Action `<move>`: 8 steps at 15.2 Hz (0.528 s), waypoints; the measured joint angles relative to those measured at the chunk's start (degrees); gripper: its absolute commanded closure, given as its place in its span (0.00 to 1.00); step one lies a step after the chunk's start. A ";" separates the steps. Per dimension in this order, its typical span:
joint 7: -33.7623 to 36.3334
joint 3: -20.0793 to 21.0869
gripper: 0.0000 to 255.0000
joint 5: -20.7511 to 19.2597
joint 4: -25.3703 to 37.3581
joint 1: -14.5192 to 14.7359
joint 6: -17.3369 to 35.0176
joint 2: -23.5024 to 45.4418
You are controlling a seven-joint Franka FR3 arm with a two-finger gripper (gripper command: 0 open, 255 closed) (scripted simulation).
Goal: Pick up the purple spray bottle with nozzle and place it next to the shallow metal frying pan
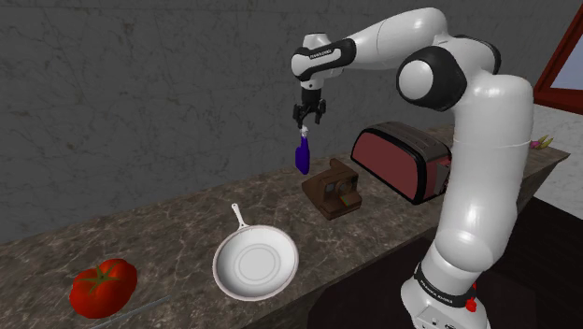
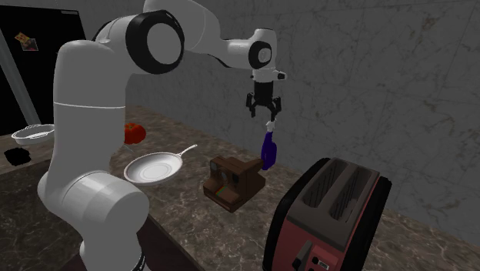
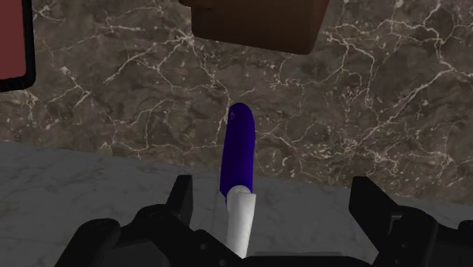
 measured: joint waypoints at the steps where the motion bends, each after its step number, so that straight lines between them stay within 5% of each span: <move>1: -0.02 -0.08 0.00 0.52 2.06 -0.41 -0.03 1.96; 3: -0.20 -0.16 0.00 1.60 7.61 -1.42 -1.07 6.37; 8: -0.51 -0.09 0.00 2.19 7.16 -1.84 1.59 8.55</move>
